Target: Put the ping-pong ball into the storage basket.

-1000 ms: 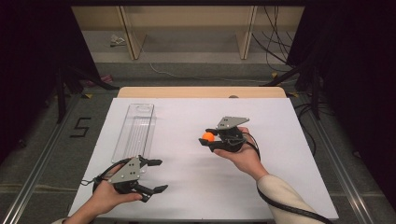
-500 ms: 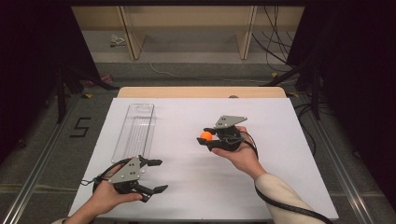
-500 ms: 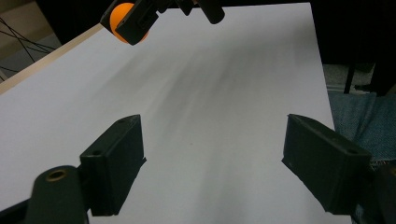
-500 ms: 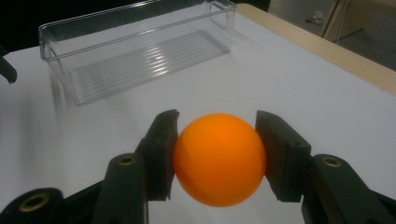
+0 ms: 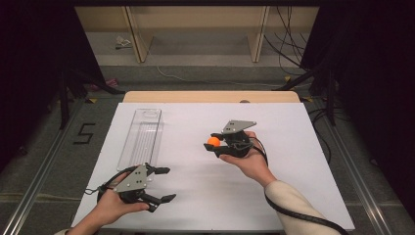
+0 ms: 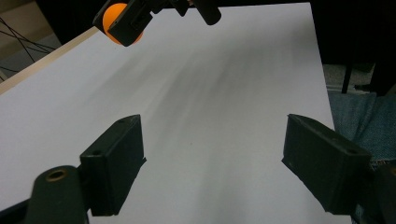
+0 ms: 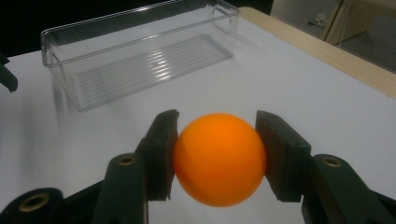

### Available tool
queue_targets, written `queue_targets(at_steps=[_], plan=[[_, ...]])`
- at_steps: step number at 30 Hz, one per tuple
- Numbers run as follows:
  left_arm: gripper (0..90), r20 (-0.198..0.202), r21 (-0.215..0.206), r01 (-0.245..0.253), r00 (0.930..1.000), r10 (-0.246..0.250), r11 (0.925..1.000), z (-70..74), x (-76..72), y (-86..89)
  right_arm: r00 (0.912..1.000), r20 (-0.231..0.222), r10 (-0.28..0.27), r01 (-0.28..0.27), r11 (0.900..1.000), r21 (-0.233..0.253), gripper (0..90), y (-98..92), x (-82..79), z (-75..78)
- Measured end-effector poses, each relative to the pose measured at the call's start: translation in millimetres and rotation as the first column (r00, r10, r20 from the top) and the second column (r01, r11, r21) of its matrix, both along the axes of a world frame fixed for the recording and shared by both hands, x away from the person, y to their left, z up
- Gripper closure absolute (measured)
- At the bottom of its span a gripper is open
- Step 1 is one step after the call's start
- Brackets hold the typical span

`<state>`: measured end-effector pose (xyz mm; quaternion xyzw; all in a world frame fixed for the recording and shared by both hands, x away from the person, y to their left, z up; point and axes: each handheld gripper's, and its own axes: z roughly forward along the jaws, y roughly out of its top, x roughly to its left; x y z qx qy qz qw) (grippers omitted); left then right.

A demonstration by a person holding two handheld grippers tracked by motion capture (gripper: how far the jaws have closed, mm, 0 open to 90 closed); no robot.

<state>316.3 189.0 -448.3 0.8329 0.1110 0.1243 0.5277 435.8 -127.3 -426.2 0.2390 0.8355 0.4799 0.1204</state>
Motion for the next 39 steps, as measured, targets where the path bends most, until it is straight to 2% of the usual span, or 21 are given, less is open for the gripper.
queue_targets(at_steps=[39], plan=[[20.0,0.001,0.0,0.001,1.0,-0.001,1.0,0.1,0.0,0.1,1.0,-0.003,-0.002,0.002,1.0,0.007,51.3,11.9,9.3,-0.7]])
